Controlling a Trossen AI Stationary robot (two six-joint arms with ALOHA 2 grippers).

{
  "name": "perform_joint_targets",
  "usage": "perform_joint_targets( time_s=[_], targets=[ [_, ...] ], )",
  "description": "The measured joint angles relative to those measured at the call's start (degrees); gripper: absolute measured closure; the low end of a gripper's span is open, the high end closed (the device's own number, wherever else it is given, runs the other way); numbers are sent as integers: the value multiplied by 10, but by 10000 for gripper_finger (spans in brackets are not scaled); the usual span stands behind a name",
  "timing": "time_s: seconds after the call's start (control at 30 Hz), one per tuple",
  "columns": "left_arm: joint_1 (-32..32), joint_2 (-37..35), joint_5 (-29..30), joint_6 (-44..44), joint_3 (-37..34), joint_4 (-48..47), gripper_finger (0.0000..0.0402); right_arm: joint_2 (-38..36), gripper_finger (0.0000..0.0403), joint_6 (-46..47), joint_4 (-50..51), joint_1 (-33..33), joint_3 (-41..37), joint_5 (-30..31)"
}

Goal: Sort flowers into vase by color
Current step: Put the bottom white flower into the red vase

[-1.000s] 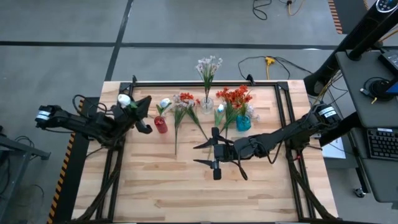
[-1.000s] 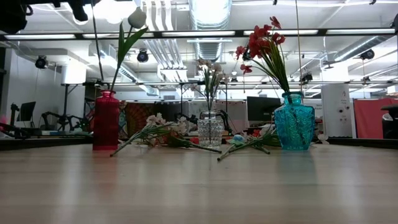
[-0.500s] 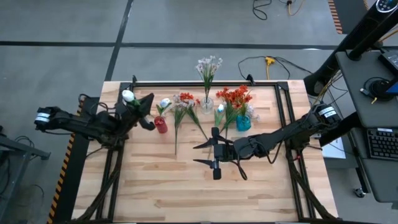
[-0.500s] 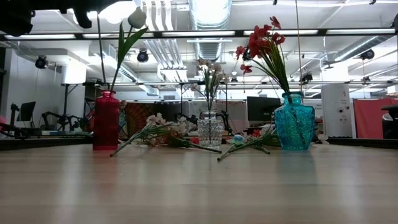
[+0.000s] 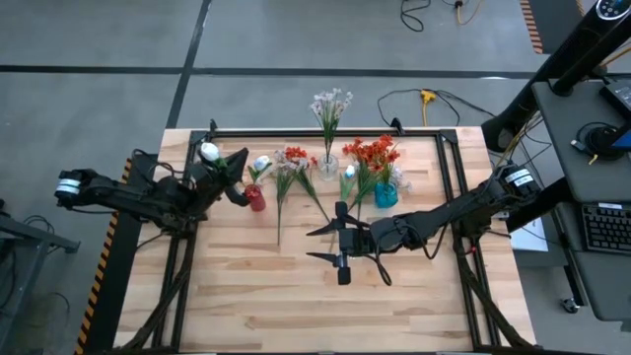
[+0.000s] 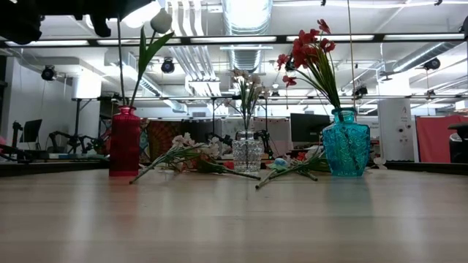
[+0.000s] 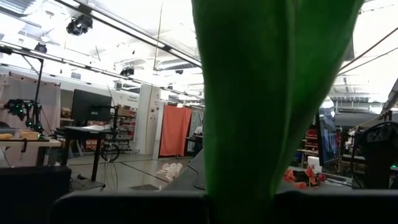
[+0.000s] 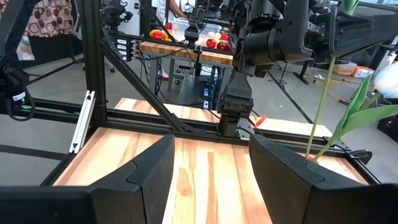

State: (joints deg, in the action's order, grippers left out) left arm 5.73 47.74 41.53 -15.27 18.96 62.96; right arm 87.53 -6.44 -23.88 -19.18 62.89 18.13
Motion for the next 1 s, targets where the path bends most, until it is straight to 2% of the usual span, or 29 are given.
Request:
perform_joint_targets(
  time_s=[1.0],
  targets=[
    [-11, 25, 5, 23, 0, -11, 402, 0, 202, 0, 1, 0, 0, 0]
  ],
)
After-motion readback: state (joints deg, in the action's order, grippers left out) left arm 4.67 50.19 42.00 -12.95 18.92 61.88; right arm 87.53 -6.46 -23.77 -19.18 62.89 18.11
